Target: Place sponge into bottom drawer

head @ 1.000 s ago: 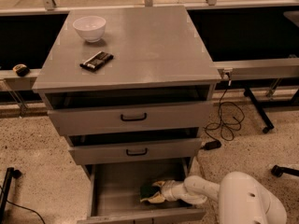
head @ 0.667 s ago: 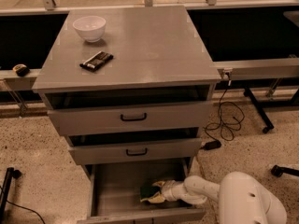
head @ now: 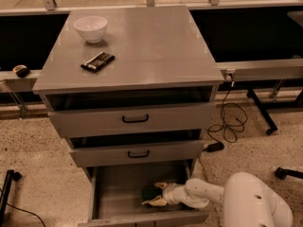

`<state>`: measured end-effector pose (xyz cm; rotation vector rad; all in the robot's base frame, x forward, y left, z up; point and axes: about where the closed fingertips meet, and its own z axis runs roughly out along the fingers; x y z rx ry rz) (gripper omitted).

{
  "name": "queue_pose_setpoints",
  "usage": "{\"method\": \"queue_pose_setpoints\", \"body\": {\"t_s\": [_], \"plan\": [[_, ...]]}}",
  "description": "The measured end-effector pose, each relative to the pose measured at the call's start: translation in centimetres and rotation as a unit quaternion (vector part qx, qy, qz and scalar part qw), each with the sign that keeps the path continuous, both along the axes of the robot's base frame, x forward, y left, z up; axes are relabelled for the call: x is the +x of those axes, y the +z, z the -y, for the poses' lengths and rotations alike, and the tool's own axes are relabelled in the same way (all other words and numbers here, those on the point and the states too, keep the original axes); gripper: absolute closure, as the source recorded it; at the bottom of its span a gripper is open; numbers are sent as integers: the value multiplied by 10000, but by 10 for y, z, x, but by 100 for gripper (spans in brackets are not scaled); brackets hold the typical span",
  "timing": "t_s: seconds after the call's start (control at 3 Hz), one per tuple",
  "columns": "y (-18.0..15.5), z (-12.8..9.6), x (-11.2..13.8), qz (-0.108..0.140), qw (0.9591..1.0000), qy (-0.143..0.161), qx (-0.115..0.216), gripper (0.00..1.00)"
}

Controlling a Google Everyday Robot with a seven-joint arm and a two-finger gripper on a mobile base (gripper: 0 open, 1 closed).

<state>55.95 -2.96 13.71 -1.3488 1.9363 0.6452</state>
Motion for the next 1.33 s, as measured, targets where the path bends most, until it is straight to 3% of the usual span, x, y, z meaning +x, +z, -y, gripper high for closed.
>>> {"method": "queue_pose_setpoints", "body": {"t_s": [0.33,0.67,1.0,1.33], "plan": [[17,-2,-2,201,9998,57,-6,0],[49,1,-9,468,9987,94,203,0],[92,20,-21,698,9966,15,429,0],[89,25,-26,660,9969,-39,420,0]]}}
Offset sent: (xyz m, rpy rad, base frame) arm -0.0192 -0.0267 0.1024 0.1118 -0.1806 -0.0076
